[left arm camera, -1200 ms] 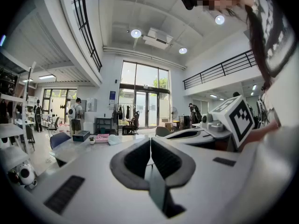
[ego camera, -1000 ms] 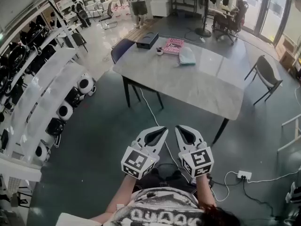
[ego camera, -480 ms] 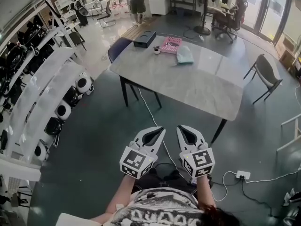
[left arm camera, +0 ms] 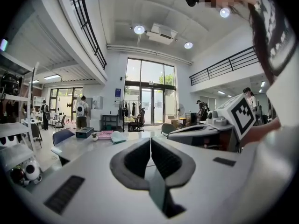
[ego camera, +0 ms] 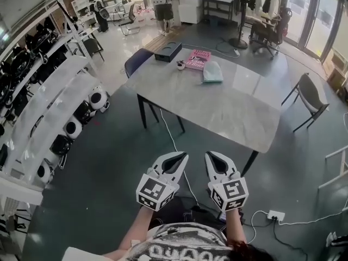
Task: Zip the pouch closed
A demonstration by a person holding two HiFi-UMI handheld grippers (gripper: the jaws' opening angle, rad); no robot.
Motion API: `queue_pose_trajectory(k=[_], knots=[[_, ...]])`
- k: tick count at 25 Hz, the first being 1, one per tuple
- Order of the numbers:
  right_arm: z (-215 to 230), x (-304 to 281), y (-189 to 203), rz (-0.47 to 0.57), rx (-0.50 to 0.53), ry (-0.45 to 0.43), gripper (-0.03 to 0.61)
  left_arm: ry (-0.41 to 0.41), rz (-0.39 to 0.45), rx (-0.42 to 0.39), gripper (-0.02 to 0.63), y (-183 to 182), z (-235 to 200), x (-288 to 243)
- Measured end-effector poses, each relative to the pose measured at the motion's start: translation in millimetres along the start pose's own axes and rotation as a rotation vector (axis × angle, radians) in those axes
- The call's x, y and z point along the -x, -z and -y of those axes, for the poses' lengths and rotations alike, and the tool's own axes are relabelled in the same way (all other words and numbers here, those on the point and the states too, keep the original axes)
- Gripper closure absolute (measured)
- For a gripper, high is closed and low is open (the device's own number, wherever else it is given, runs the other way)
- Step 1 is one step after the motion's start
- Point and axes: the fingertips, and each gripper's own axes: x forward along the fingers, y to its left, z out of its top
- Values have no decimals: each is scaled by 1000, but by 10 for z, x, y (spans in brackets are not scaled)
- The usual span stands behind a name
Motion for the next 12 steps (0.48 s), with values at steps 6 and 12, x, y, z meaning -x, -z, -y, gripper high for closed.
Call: queue_pose_trajectory(k=[6,12], knots=[[140,-118,50,-11,-20,-27,578,-17,-32,12,600,48,-73,-165],[372,-350,101,-23,-43,-15,578,-5,-57,-1,600,114,-214,-398]])
